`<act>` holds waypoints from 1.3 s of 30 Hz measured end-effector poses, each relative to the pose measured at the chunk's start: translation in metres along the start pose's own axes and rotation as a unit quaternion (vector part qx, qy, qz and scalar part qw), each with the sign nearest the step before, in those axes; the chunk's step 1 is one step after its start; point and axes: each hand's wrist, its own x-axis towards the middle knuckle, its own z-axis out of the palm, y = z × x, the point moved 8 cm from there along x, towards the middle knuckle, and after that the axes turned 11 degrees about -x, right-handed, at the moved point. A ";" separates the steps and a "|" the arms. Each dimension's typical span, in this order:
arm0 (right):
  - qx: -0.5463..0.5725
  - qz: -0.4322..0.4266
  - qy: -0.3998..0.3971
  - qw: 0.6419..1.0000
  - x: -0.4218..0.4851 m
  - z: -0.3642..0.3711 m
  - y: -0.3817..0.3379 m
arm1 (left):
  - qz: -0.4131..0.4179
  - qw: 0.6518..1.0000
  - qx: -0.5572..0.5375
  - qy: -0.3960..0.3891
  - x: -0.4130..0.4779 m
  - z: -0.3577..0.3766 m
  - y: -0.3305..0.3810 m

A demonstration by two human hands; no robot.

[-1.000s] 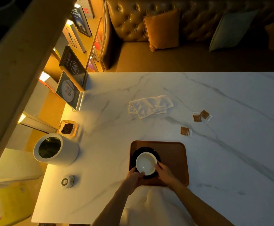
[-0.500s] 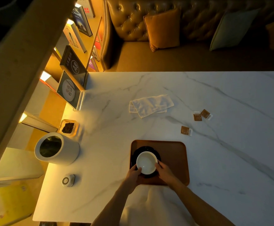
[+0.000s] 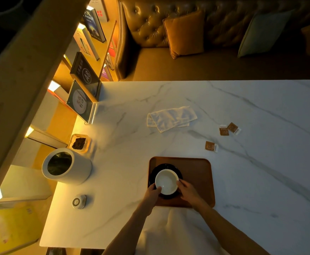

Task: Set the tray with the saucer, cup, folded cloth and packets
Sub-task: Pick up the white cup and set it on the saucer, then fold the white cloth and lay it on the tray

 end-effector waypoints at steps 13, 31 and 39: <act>-0.350 -0.125 0.185 0.910 -0.033 -0.049 0.014 | 0.129 0.809 0.543 0.187 -0.027 -0.040 0.018; -0.497 -0.054 0.168 0.850 -0.039 -0.027 0.025 | 0.116 0.769 0.600 0.189 -0.029 -0.061 -0.002; -0.433 -0.096 0.190 0.876 0.001 -0.073 -0.047 | 0.156 0.765 0.600 0.174 0.011 -0.046 0.097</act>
